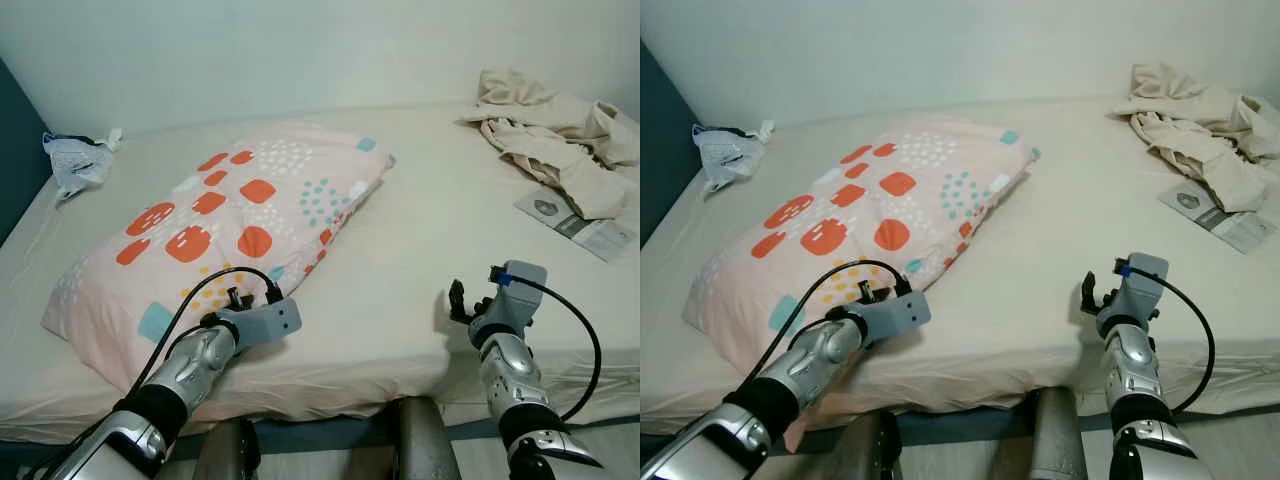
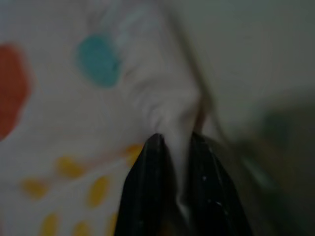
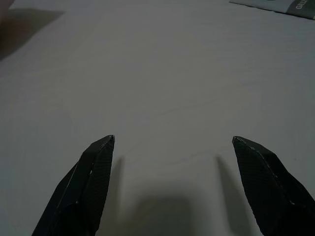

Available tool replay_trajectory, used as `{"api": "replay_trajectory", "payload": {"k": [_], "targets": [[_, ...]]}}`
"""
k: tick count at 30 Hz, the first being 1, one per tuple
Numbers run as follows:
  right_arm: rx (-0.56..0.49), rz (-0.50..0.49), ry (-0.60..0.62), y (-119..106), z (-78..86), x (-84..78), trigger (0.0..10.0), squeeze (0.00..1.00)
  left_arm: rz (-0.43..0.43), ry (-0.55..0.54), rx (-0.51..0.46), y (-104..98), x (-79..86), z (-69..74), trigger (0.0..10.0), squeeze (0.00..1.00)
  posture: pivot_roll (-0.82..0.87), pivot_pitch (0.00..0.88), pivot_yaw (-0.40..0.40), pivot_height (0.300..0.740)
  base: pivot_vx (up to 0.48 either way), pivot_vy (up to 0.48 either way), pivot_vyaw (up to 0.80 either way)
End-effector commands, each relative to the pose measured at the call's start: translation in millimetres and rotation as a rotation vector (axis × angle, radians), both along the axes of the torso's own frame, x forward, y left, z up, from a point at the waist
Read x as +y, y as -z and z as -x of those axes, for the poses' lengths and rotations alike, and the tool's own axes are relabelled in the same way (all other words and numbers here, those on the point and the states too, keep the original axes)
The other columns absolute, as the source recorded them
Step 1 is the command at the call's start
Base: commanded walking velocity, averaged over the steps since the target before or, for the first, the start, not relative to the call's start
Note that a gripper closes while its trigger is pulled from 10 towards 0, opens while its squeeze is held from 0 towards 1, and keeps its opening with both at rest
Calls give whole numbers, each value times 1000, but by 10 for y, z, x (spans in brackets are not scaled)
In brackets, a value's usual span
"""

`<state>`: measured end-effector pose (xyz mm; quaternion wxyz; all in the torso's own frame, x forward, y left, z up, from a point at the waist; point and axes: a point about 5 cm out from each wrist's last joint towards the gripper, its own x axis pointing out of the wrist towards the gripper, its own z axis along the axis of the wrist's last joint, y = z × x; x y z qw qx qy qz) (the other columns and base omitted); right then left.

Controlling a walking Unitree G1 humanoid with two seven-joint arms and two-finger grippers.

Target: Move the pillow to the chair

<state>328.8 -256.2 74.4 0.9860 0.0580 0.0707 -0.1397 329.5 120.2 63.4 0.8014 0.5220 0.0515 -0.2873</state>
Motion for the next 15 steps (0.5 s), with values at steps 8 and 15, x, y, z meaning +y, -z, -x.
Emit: {"api": "replay_trajectory", "payload": {"k": [8,15], "targets": [[5,-18,2,11,-7,17,10000,0,154,543,243,43,-120,592,0,0,44,149,42,581,0,0,0],[9,-25,-1,28,-9,48,10000,0,66,399,102,-34,169,392,3490,0,57,149,37,581,0,0,0]]}}
